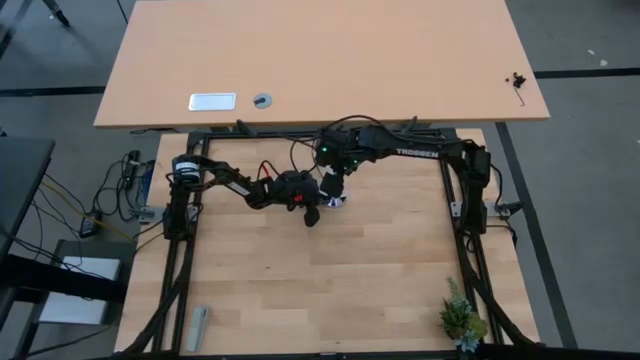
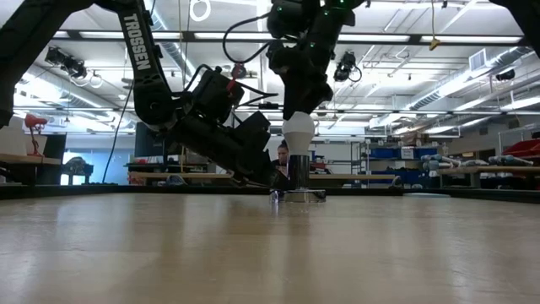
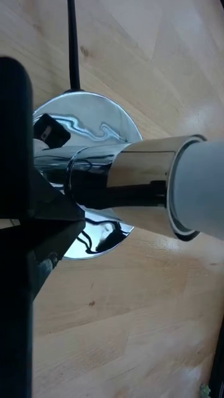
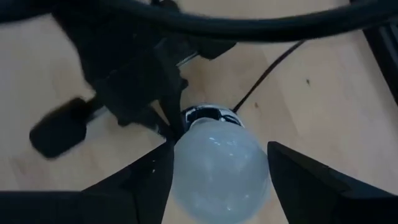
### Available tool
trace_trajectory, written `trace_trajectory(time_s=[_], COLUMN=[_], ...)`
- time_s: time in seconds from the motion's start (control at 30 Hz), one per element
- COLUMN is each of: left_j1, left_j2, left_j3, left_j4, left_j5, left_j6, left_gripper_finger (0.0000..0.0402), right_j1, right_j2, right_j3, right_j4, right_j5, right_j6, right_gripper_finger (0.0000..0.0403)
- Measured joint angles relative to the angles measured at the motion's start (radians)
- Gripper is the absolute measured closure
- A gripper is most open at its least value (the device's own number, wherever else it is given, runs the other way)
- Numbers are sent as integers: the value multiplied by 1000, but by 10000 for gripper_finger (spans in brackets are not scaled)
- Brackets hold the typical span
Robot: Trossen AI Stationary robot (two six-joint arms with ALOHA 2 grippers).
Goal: Screw lightbulb
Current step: Insert the lightbulb into the lamp
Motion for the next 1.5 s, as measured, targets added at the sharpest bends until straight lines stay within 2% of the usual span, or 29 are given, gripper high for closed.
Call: trace_trajectory(time_s=[0.13, 0.23, 0.4, 0.77, 0.87, 0.97, 1.07, 1.23, 1.37, 1.5], left_j1=[0, 0, 0, 0, 0, 0, 0, 0, 0, 0], left_j2=[0, 0, 0, 0, 0, 0, 0, 0, 0, 0], left_j3=[0, 0, 0, 0, 0, 0, 0, 0, 0, 0], left_j4=[0, 0, 0, 0, 0, 0, 0, 0, 0, 0], left_j5=[0, 0, 0, -1, -1, -1, -1, -1, -1, -1], left_j6=[1, 2, 2, 2, 2, 2, 2, 2, 0, 0], left_gripper_finger=[392, 392, 392, 392, 392, 392, 392, 392, 392, 392], right_j1=[11, 19, 23, 14, 13, 12, 13, 16, 29, 48], right_j2=[2, -3, 1, 8, 5, 3, 1, 1, 3, 5], right_j3=[76, 140, 148, 37, 16, 4, -8, -16, -16, -2], right_j4=[-34, -57, -99, -79, -43, -21, -2, -9, -12, -18], right_j5=[18, 27, -1, -23, -19, 13, 60, 79, 70, 76], right_j6=[-121, -297, -533, -585, -536, -419, -208, 121, 172, 124], right_gripper_finger=[129, 120, 118, 120, 127, 140, 152, 153, 144, 133])
